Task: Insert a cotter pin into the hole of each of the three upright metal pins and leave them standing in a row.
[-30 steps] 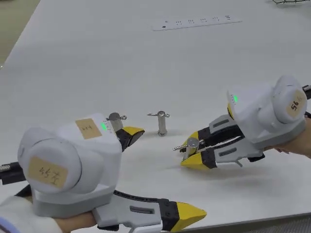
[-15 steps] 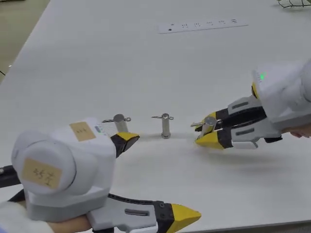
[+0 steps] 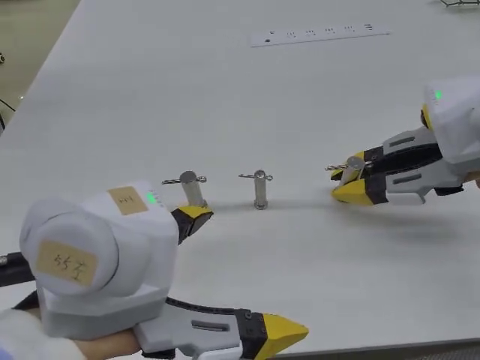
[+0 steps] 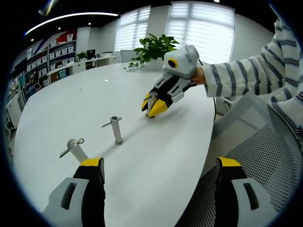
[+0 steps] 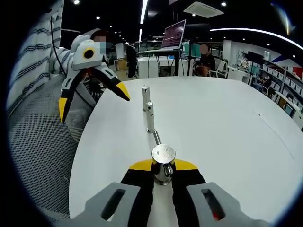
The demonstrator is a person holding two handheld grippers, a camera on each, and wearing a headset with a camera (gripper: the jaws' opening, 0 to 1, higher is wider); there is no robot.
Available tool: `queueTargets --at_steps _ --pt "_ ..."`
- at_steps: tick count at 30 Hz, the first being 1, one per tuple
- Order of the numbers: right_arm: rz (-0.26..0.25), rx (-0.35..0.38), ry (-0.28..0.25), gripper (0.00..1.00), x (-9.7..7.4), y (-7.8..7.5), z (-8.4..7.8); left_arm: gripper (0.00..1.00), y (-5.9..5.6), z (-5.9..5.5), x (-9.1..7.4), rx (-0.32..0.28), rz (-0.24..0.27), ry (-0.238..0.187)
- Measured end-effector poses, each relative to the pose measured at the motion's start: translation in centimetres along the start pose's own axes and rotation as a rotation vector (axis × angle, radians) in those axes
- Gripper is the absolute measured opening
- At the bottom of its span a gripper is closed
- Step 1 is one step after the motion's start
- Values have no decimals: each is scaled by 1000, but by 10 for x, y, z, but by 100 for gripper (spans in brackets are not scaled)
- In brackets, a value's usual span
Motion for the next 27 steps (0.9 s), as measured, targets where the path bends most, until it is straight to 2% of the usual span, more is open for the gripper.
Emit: queueTargets --at_steps 13,16,21,27 --pt "2 19 -2 9 3 -6 -4 94 0 0 -2 -27 6 -1" --pt "14 18 -5 9 4 -5 -4 94 0 -2 -1 -55 2 1" --pt "33 2 13 9 6 -4 -8 93 -1 -3 -1 -53 -2 13" --pt "38 -5 0 9 6 -4 -7 93 -1 -3 -2 -56 -3 16"
Point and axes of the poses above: the centre of the closed fingertips' face, and the gripper's own axes: x roughly forward along the fingers, y roughly to its left, z roughly out of its top, the point moved 9 cm from there along -x, roughly backward along the fingers, and after that the axes turned 14 degrees about -y, right-handed, at the moved point
